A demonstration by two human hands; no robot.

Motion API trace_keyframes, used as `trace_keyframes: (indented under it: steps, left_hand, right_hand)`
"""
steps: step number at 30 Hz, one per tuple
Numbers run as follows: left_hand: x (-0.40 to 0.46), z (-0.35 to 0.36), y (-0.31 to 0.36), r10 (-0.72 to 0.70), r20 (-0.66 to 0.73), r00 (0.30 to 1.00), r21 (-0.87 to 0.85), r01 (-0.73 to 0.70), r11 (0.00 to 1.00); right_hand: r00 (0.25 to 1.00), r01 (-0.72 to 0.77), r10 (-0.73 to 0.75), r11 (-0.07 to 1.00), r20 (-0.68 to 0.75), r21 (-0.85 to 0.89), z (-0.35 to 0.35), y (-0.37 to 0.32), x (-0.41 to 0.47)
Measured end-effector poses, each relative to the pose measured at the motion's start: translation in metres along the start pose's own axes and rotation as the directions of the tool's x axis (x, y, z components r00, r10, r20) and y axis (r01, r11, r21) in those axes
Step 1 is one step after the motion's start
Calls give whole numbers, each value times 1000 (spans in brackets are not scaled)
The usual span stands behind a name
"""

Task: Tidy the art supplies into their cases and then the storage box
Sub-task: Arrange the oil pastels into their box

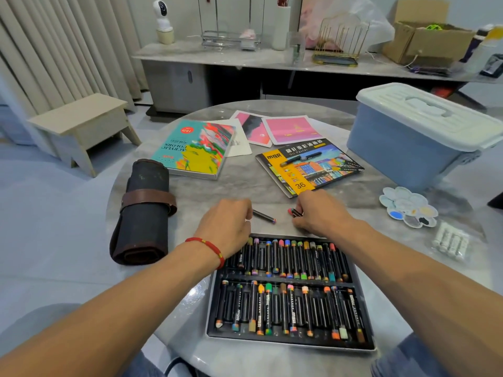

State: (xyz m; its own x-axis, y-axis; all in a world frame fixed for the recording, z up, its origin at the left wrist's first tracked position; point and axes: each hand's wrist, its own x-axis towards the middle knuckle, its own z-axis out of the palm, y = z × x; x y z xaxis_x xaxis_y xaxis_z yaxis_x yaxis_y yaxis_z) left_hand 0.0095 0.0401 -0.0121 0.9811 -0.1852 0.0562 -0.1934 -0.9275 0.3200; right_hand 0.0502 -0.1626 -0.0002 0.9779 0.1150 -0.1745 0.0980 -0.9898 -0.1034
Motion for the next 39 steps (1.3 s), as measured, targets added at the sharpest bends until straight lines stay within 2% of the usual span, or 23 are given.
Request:
trace_keyframes:
  steps: [4,10,12,14,15,17,19,21,24,26,30,34,39]
  left_hand:
    - [25,9,-5,209,4,978,88,-209,974]
    - [46,7,1,228,137,964,291,-260,921]
    - [43,4,0,182,108,977,255,-204,945]
    - [35,-7,0,54,54,997,98,-60,993]
    - [28,-14,0,-15,62,998,15,14,1000]
    - [8,-27,-4,-116,178,977,-134,141,981]
    - [-15,-33,-8,-174,315,933,-276,266,924]
    - [-33,-32,-9,-208,370,905,-348,343,872]
    - [-41,-25,-6,-235,295,926,-321,327,889]
    - [-43,-22,-3,-238,294,926,-288,324,901]
    - [-42,-21,-5,-216,360,907,-250,317,915]
    - [-39,-22,-13,-225,242,944,-195,275,941]
    - [-36,-20,-13,-218,221,951,-130,250,959]
  right_hand:
    - [1000,10,-10,1000,-12,-14,-1,3,-2]
    - [1000,-1,1,1000,-5,-7,0,-4,-3]
    - [999,26,-25,998,-29,59,-7,-11,-8]
    - [997,80,-81,968,-5,239,-15,-21,-18]
    - [994,75,-99,932,50,355,-18,-28,-25]
    - [972,-14,-99,883,215,470,-19,-41,-41]
    - [950,-86,-63,890,306,448,-14,-49,-49]
    - [936,-148,-14,892,352,428,-12,-54,-54]
    - [927,-196,24,881,374,430,-13,-59,-57]
    - [937,-187,38,894,349,407,-11,-63,-58]
    - [950,-146,41,935,310,323,-8,-61,-55]
    - [954,-76,-1,967,301,244,-6,-59,-53]
    - [959,-36,-17,983,283,180,-5,-62,-50]
